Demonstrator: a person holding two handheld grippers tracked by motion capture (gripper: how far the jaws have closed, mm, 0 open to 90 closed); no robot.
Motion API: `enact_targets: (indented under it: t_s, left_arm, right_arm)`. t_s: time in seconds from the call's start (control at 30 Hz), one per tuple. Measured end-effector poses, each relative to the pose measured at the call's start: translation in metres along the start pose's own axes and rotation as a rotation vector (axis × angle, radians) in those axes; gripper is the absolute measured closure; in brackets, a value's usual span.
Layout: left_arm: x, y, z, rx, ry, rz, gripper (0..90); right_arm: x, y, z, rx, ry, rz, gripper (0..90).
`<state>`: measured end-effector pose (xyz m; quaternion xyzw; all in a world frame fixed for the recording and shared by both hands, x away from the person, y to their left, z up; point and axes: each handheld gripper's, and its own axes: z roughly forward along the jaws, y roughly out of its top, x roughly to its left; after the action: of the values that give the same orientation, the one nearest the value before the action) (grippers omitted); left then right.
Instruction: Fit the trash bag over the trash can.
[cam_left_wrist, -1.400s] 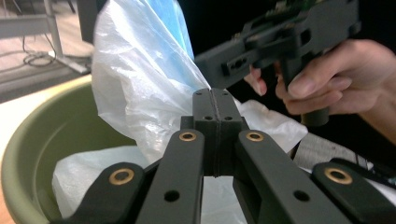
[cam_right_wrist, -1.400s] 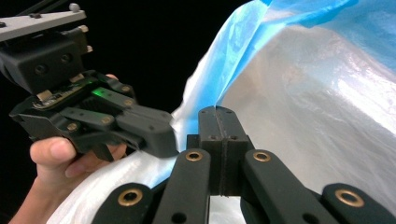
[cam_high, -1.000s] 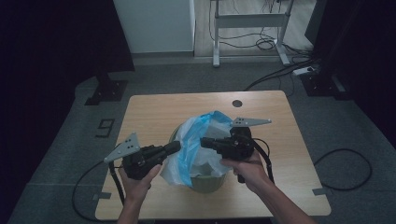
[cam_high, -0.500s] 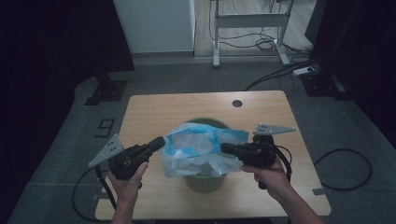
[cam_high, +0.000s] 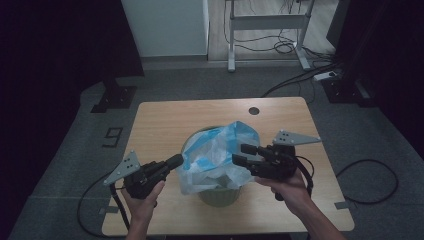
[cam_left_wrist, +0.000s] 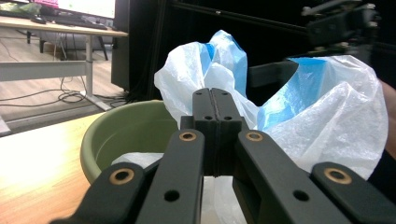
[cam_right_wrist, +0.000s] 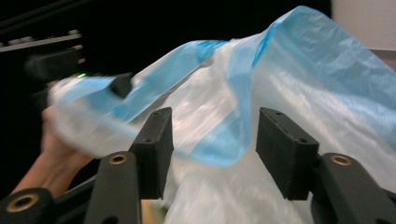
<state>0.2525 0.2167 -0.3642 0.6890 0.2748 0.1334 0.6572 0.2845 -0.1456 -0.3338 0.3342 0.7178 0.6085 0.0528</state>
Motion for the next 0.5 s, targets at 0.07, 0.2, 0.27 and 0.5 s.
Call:
enact_targets:
  t_s: [0.07, 0.2, 0.27, 0.5]
  left_arm:
    - [0.0, 0.0, -0.001, 0.0, -0.002, 0.003, 90.0]
    - [0.003, -0.002, -0.002, -0.002, -0.005, -0.001, 90.0]
    - [0.004, -0.003, -0.002, -0.004, -0.005, -0.006, 90.0]
    - [0.01, -0.004, 0.002, -0.011, 0.033, -0.004, 90.0]
  right_arm:
    - [-0.006, 0.003, 0.01, 0.002, -0.024, 0.012, 42.0]
    - [-0.017, 0.009, 0.029, -0.006, 0.027, 0.043, 44.4]
    - [-0.016, 0.012, 0.037, -0.007, 0.04, 0.03, 54.7]
    - [-0.013, 0.014, 0.04, -0.02, 0.027, -0.061, 89.0]
